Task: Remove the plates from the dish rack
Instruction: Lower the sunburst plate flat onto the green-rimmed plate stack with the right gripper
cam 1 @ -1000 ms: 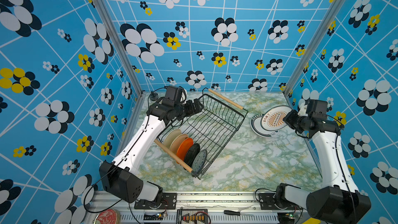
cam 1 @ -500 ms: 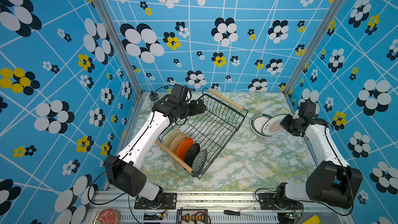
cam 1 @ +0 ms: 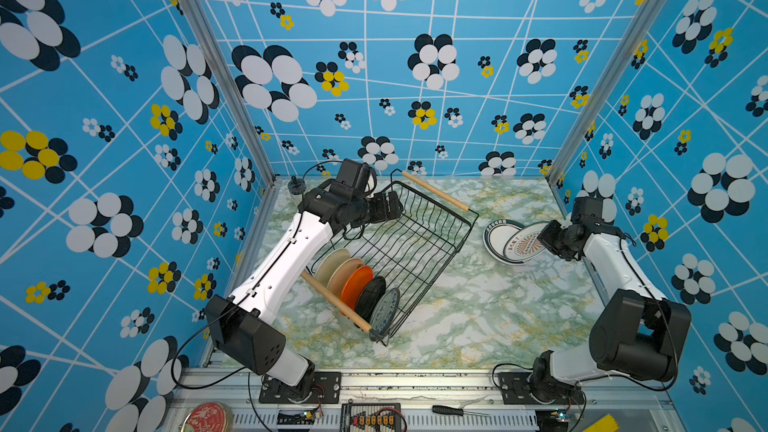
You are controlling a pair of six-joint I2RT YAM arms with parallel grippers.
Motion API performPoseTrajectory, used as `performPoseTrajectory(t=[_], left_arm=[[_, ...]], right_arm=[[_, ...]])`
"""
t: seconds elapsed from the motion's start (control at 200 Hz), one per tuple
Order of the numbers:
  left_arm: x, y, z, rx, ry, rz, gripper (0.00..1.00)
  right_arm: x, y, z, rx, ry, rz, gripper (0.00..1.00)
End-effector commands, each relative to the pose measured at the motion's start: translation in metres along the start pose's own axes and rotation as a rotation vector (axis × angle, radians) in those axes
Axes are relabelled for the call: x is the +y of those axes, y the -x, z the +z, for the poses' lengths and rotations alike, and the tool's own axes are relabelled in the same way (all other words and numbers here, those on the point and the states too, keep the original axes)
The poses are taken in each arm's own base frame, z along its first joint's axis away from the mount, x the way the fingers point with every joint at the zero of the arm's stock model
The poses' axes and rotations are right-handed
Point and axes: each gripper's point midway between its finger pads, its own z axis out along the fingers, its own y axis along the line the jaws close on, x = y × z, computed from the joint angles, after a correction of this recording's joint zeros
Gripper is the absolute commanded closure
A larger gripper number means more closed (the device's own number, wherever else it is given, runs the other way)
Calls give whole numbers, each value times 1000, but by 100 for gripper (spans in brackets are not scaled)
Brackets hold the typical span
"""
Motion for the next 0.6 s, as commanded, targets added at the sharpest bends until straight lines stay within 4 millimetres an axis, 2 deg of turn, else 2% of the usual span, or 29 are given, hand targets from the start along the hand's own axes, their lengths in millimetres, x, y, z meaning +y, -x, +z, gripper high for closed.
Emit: performPoseTrajectory(t=[0.0, 0.33, 0.595], left_arm=[[6, -3, 0, 20, 57, 36, 1], [12, -3, 1, 14, 105, 55, 1], [20, 3, -4, -55, 132, 59, 1]], right_arm=[[4, 4, 7, -7, 28, 2, 100], [-1, -8, 24, 55, 28, 18, 100], [-8, -21, 31, 92, 37, 38, 92]])
